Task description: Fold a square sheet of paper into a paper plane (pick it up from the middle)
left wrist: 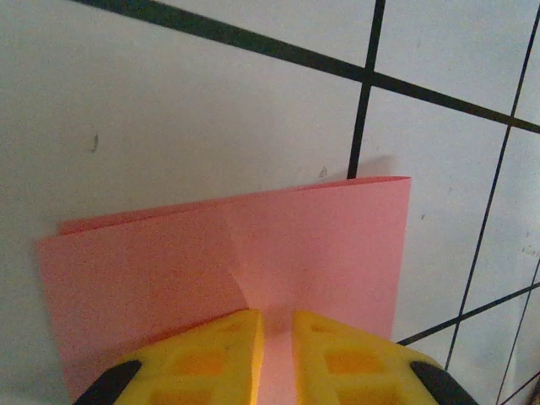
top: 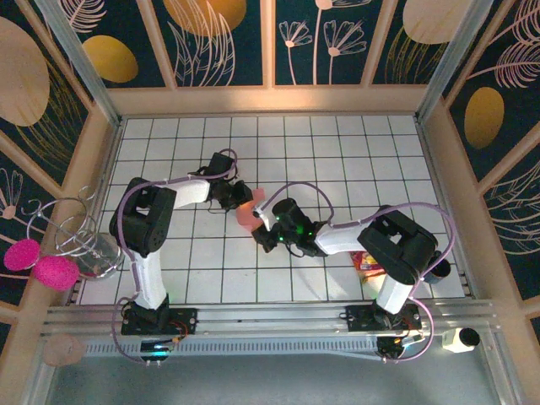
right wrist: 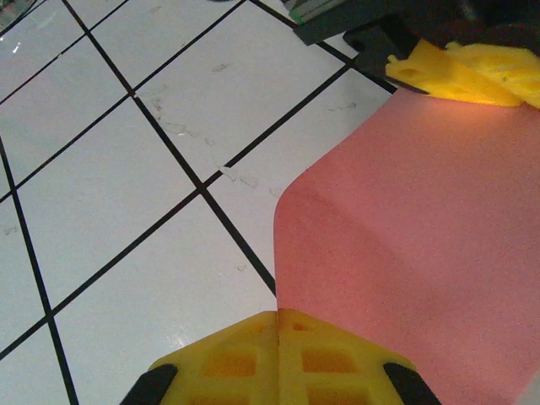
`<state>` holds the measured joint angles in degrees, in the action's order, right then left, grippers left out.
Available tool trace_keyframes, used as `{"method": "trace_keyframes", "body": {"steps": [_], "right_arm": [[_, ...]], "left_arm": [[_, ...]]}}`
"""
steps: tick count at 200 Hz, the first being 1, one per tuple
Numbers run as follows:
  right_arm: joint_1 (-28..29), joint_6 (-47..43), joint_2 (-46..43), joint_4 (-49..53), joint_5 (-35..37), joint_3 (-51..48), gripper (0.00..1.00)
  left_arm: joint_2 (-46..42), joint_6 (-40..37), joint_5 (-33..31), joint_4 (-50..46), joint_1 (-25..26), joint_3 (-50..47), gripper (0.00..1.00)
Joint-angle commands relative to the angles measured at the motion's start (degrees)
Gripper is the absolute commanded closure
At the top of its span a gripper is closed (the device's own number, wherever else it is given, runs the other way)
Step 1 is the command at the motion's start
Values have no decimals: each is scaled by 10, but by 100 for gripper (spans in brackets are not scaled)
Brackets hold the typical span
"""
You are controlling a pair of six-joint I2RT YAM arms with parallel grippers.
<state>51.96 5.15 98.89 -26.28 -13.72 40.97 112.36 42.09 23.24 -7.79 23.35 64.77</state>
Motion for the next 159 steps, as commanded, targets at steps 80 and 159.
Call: {"method": "trace_keyframes", "body": {"steps": [80,159], "right_arm": [[-54,92,22,21,-21,31,100],[-61,109,47,53,-9,53,100]], "left_arm": [[36,-39,-33,-53,1,3,86],[35,-39,-25,-47,1,-1,87]]}}
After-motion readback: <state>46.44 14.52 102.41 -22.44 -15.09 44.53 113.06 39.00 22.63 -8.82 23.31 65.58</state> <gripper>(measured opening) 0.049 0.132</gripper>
